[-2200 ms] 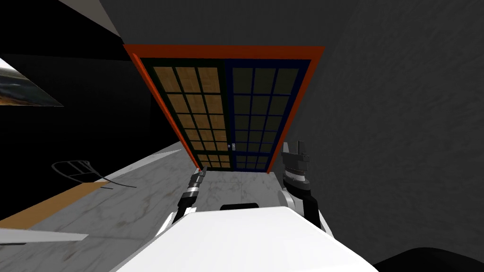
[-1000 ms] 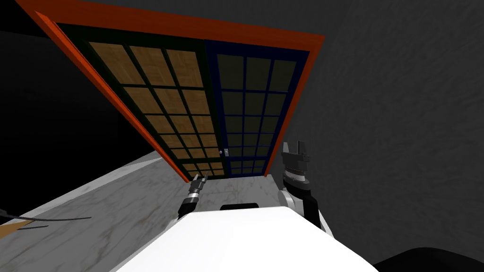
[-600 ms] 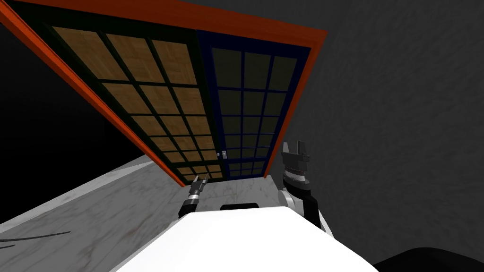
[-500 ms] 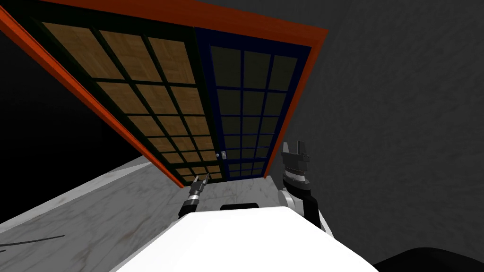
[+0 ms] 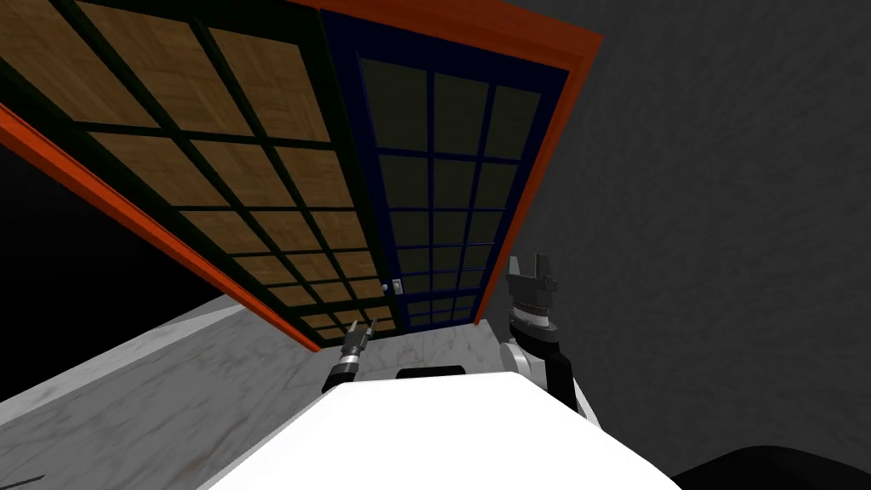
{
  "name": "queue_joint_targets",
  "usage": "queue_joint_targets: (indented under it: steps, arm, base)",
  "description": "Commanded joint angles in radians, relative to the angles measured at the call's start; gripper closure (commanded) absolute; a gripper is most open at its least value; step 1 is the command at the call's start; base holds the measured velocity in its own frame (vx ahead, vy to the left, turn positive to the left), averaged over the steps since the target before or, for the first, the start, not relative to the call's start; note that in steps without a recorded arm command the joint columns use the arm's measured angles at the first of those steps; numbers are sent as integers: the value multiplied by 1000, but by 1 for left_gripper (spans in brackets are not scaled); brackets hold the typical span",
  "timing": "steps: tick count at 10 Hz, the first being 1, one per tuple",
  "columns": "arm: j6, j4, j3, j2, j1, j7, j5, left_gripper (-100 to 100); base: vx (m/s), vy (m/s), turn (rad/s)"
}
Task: Pull the door open
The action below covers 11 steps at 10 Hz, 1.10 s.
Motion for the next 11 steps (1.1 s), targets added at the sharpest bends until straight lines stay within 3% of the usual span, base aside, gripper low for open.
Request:
queue_joint_targets:
  steps: [1, 3, 4, 11]
  arm:
    - [-11, 33, 6, -4, -10, -35, -5, -100]
    - [-20, 61, 10, -8, -20, -65, -10, -100]
    - [-18, 53, 9, -5, -17, -52, -8, -100]
    - [-9, 138, 41, 34, 30, -82, 33, -100]
  base:
    - [185, 12, -86]
    - [141, 8, -60]
    - [70, 2, -14]
    - [-157, 18, 66]
